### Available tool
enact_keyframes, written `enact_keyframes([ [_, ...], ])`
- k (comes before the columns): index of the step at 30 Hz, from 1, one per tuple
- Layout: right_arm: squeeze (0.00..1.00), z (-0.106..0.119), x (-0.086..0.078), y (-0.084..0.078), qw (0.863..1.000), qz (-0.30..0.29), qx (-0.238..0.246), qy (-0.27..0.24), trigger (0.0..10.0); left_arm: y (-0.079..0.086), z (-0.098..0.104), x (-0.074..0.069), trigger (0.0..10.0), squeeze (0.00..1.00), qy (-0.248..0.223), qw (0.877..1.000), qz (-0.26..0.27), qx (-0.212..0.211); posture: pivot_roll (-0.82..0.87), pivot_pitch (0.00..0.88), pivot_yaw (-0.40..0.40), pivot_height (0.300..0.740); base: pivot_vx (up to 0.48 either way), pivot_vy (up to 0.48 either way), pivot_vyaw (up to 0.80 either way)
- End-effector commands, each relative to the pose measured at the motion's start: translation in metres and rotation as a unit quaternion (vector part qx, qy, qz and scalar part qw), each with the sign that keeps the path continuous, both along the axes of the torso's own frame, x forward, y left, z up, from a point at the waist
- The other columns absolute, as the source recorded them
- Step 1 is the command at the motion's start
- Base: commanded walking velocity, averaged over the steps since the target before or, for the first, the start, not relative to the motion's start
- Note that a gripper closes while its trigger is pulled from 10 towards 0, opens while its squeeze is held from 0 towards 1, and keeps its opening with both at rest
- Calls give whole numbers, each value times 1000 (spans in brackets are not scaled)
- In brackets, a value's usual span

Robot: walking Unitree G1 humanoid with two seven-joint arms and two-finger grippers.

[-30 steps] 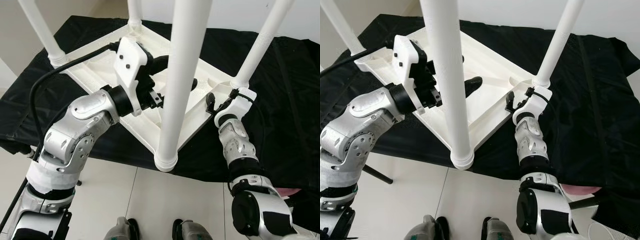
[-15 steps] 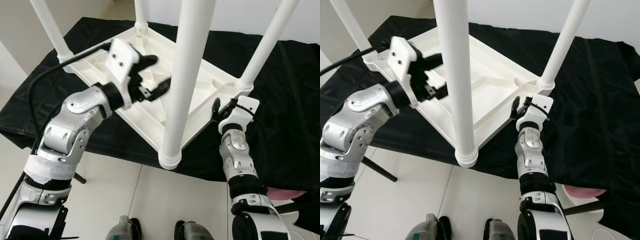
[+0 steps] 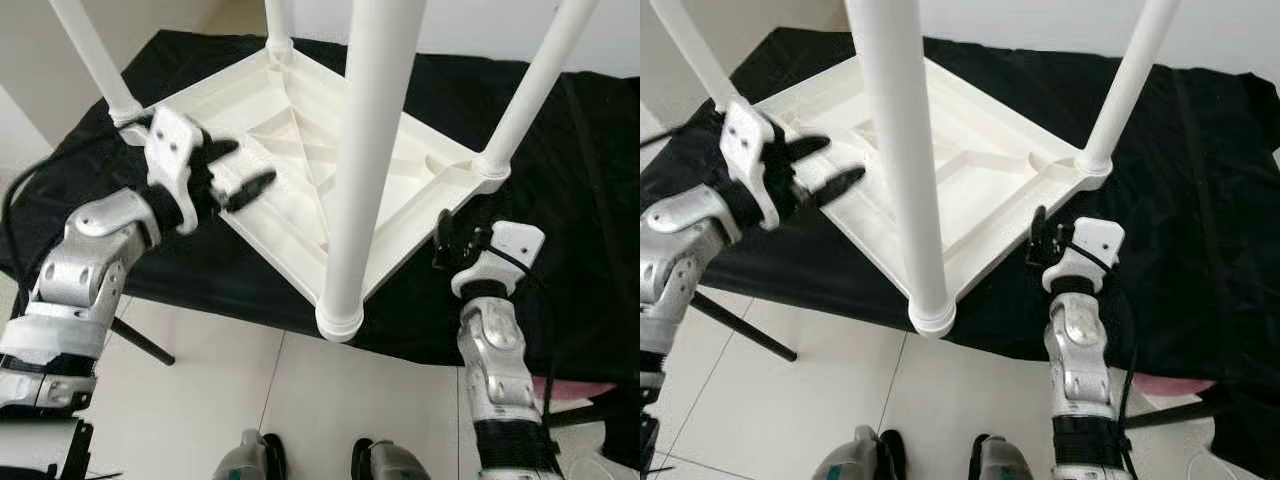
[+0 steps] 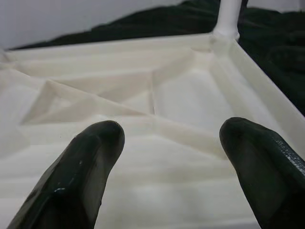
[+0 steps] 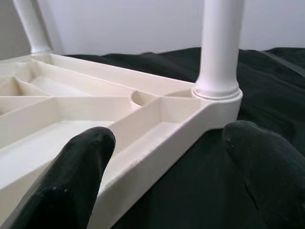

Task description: Building children table

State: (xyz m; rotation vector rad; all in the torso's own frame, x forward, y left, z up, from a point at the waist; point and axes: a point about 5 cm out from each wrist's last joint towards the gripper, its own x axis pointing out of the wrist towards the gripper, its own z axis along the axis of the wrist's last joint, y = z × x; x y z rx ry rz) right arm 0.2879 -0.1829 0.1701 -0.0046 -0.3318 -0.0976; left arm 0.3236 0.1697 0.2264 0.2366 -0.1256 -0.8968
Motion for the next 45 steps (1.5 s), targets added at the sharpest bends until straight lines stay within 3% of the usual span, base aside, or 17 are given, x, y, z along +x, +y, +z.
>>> enact_keyframes([
  [1,0,1,-5,2,1000,15,-3,2,10000,2,-10,-4,10000,0,2,999,-27,41,-66,175,78,740,0,0,0],
  [2,0,1,-5,2,1000,15,-3,2,10000,2,-10,-4,10000,0,2,999,-27,41,-66,175,78,740,0,0,0],
  [3,0,3,-8,2,1000,23,-8,1,10000,5,-22,-6,10000,0,14,996,-39,79,-74,173,75,740,0,0,0],
  [4,0,3,-8,2,1000,23,-8,1,10000,5,-22,-6,10000,0,14,996,-39,79,-74,173,75,740,0,0,0],
  [5,0,5,-9,1,999,28,-15,-1,10000,8,-33,-7,10000,0,27,992,-50,111,-74,173,74,740,0,0,0],
  [6,0,7,-10,0,999,34,-23,0,10000,12,-43,-6,10000,1000,41,988,-58,139,-74,172,71,740,0,0,0],
  [10,0,9,-12,-1,999,38,-30,1,10000,16,-53,-5,10000,1000,54,981,-71,170,-75,171,68,740,0,0,0],
  [13,0,9,-12,-1,999,38,-30,1,10000,16,-53,-5,10000,1000,54,981,-71,170,-75,171,68,740,0,0,0],
  [14,0,11,-14,-1,998,44,-33,2,10000,16,-59,-3,10000,1000,46,975,-79,202,-76,170,65,740,0,0,0],
  [17,0,12,-15,-1,998,50,-37,2,10000,16,-63,-3,10000,1000,36,968,-86,232,-78,169,65,740,0,0,0],
  [18,0,13,-17,-3,998,52,-39,5,10000,16,-66,0,10000,47,28,963,-91,251,-78,169,65,740,0,0,0],
  [20,0,14,-21,-6,998,52,-41,8,10000,14,-66,5,10000,0,12,958,-98,270,-91,170,70,740,0,0,0],
  [27,0,12,-28,-5,998,53,-40,16,10000,16,-55,12,10000,0,-13,955,-101,279,-122,168,90,740,0,0,0],
  [36,0,1,-43,-6,998,43,-27,39,10000,35,-37,5,10000,0,-51,951,-95,290,-128,158,100,740,0,0,0],
  [45,0,-1,-43,-3,997,53,-28,44,10000,29,-35,8,10000,0,-72,944,-108,302,-125,151,98,740,0,0,0],
])
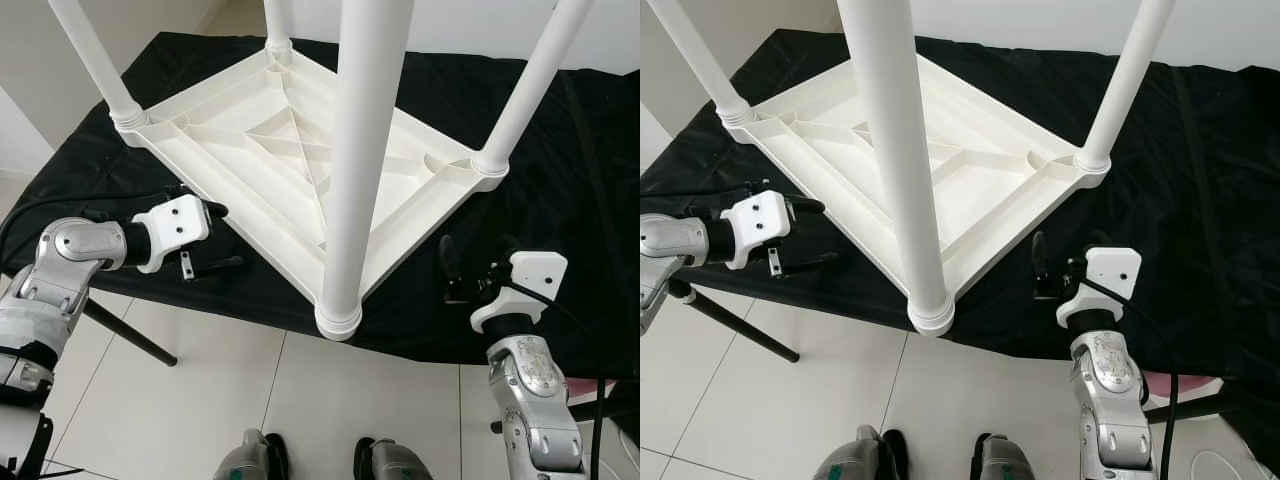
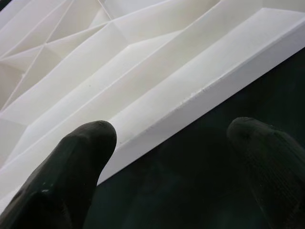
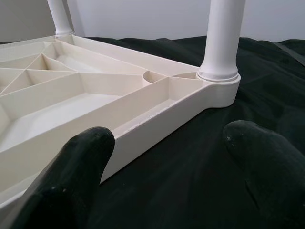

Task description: Building children table

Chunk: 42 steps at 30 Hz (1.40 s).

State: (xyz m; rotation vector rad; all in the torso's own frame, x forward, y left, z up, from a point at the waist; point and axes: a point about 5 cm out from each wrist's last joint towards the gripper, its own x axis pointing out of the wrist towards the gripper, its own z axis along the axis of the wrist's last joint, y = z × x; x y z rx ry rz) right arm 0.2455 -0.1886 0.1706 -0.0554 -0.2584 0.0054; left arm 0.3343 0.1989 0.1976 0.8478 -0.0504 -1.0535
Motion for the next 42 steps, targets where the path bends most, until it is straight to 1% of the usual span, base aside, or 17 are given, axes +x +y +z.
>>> enact_keyframes([
  [1,0,-2,0,2,1000,7,0,8,10000,-3,-9,-1,10000,0,23,999,-29,35,-125,145,97,740,0,0,0],
  [7,0,1,1,1,1000,5,1,5,10000,-15,-19,1,10000,0,34,997,-52,50,-139,139,102,740,0,0,0],
  [10,0,1,1,1,1000,6,1,5,10000,-18,-20,1,10000,0,34,996,-57,52,-139,139,102,740,0,0,0],
  [15,0,-1,-2,2,1000,4,0,8,10000,-25,-29,4,10000,0,43,994,-72,65,-154,146,114,740,0,0,0],
  [18,0,-1,-3,2,1000,2,-1,9,10000,-28,-30,6,10000,0,46,994,-72,67,-157,152,119,740,0,0,0],
  [19,0,-1,-3,2,1000,0,-1,9,10000,-31,-32,9,10000,0,48,993,-77,71,-159,157,122,740,0,0,0],
  [21,0,-1,-3,2,1000,0,-1,9,10000,-31,-32,9,10000,0,48,993,-77,71,-159,157,122,740,0,0,0],
  [24,0,-1,-5,2,1000,-1,0,10,10000,-41,-34,11,10000,0,55,992,-90,74,-158,174,129,740,0,0,0],
  [26,0,-1,-5,2,1000,-1,0,10,10000,-41,-34,11,10000,0,55,992,-90,74,-158,174,129,740,0,0,0],
  [27,0,-2,-6,2,1000,-3,0,11,10000,-44,-35,12,10000,0,60,991,-94,73,-158,174,129,740,0,0,0],
  [30,0,-2,-6,2,1000,-4,0,12,10000,-47,-37,12,10000,0,64,990,-98,73,-160,181,133,740,0,0,0],
  [33,0,-3,-8,2,1000,-8,0,13,10000,-53,-42,13,10000,0,86,987,-113,73,-166,190,140,740,0,0,0],
  [37,0,-2,-9,2,1000,-10,-1,14,10000,-55,-45,12,10000,0,98,985,-121,74,-166,190,140,740,0,0,0],
  [38,0,-3,-9,2,1000,-12,0,14,10000,-57,-47,11,9176,0,107,983,-128,75,-169,192,143,740,0,0,0],
  [39,0,-3,-10,2,1000,-12,0,14,10000,-57,-48,10,4196,0,116,981,-134,76,-170,195,147,740,0,0,0],
  [41,0,-3,-10,2,1000,-12,0,15,10000,-58,-49,10,4196,0,122,980,-138,76,-170,195,147,740,0,0,0],
  [42,0,-3,-11,3,1000,-13,0,15,10000,-58,-50,9,1569,0,132,979,-140,71,-172,196,150,740,0,0,0],
])
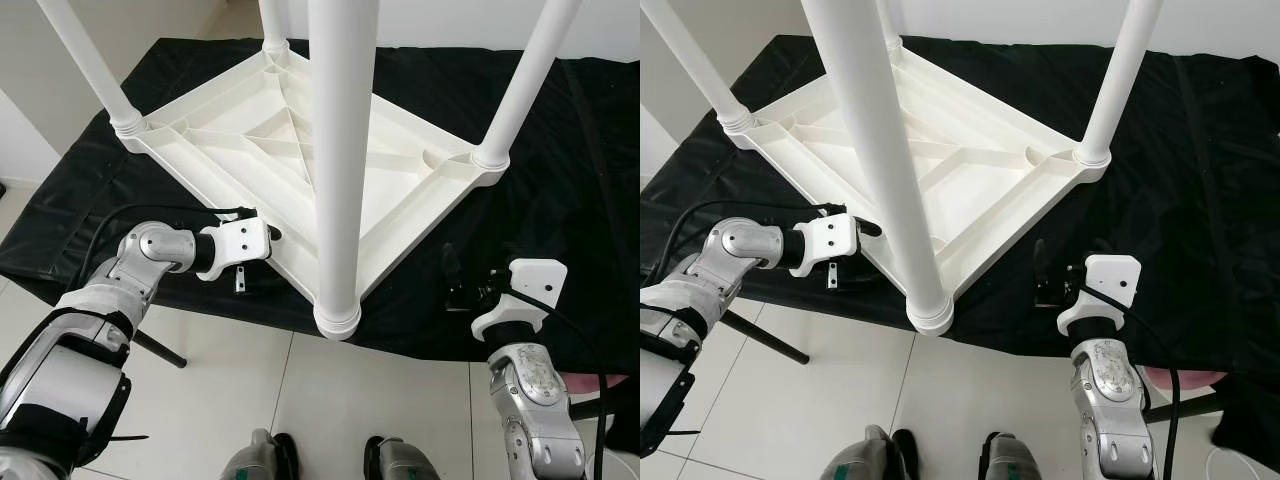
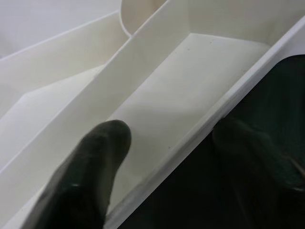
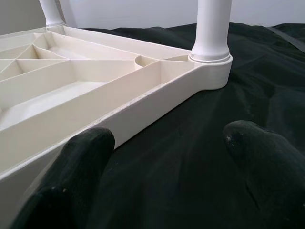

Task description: Building children table

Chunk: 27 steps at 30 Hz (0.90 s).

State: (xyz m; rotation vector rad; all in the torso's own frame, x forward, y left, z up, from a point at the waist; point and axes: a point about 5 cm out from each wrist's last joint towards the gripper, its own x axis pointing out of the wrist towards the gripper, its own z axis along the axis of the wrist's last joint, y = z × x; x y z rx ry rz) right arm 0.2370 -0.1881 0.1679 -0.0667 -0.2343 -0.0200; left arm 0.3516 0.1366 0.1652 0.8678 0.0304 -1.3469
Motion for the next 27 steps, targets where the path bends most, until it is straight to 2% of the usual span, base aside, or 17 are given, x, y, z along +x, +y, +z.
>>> enact_keyframes([
  [1,0,-1,-3,2,1000,0,4,4,10000,4,-17,-8,0,0,67,997,-23,19,-172,196,150,740,0,0,0],
  [11,0,-2,-4,3,1000,-1,6,6,10000,4,-17,-8,0,0,82,996,-21,8,-171,197,153,740,0,0,0],
  [14,0,-2,-3,4,1000,-3,9,6,10000,-1,-17,-7,0,0,82,996,-14,-15,-171,197,153,740,0,0,0],
  [18,0,-2,-3,4,1000,-4,10,6,10000,-3,-17,-6,0,0,82,996,-11,-23,-171,197,153,740,0,0,0],
  [20,0,0,-1,2,1000,-22,19,-1,10000,-11,-15,-2,0,0,78,995,9,-60,-162,197,144,740,0,0,0],
  [22,0,0,-1,2,1000,-22,19,-1,10000,-11,-15,-2,0,0,78,995,9,-60,-162,197,144,740,0,0,0],
  [25,0,2,0,0,999,-36,26,-7,10000,-26,-5,4,0,0,68,991,20,-110,-164,199,135,740,0,0,0],
  [27,0,2,1,0,999,-36,26,-7,10000,-29,-2,4,0,0,66,991,18,-117,-164,199,135,740,0,0,0],
])
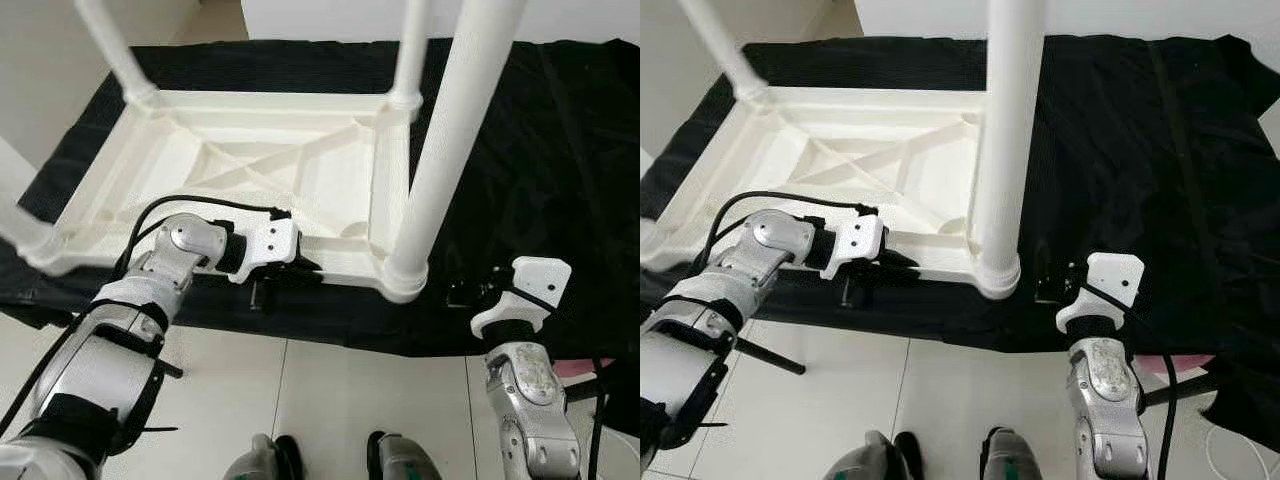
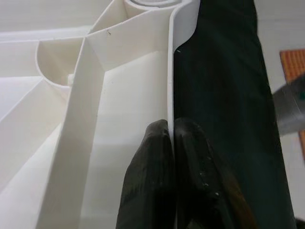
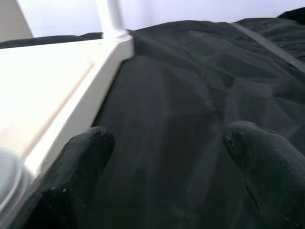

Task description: Building children table

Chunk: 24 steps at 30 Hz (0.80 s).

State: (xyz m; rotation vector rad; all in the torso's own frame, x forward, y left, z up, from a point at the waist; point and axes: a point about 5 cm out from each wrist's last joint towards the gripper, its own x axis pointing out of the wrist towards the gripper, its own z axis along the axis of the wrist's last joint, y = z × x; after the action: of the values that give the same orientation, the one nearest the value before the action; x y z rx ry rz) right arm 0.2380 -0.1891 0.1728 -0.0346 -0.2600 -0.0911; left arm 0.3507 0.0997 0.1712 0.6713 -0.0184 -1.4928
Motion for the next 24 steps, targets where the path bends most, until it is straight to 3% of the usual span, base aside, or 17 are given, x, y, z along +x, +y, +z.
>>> enact_keyframes([
  [1,0,-3,0,1,1000,-3,7,7,10000,6,-7,6,0,0,10,996,77,-45,-164,199,135,740,0,0,0],
  [6,0,-2,1,2,1000,-1,6,6,10000,-2,-4,5,0,0,6,996,67,-61,-167,196,131,740,0,0,0],
  [7,0,-2,1,2,1000,-1,5,6,10000,-3,-4,4,10000,0,5,996,61,-60,-169,194,133,740,0,0,0],
  [10,0,-2,1,2,1000,-2,4,6,10000,-3,-5,3,10000,0,8,997,56,-60,-172,191,133,740,0,0,0],
  [11,0,-3,0,2,1000,-3,4,6,10000,-3,-4,3,10000,1000,12,996,56,-65,-172,191,133,740,0,0,0],
  [15,0,-4,-2,1,1000,0,6,4,10000,3,3,2,10000,1000,15,996,49,-73,-170,188,132,740,0,0,0],
  [16,0,-4,-3,0,1000,1,5,3,10000,4,7,1,10000,525,8,996,48,-79,-168,185,133,740,0,0,0],
  [17,0,-4,-4,0,1000,2,3,2,10000,4,9,0,10000,525,3,995,48,-83,-168,185,133,740,0,0,0],
  [18,0,-4,-6,-2,1000,1,1,1,10000,5,12,-2,10000,0,12,994,48,-97,-161,180,129,740,0,0,0],
  [24,8,-2,-14,-8,1000,14,-7,-3,10000,5,23,-10,10000,0,38,985,53,-159,-162,175,134,740,0,0,0],
])
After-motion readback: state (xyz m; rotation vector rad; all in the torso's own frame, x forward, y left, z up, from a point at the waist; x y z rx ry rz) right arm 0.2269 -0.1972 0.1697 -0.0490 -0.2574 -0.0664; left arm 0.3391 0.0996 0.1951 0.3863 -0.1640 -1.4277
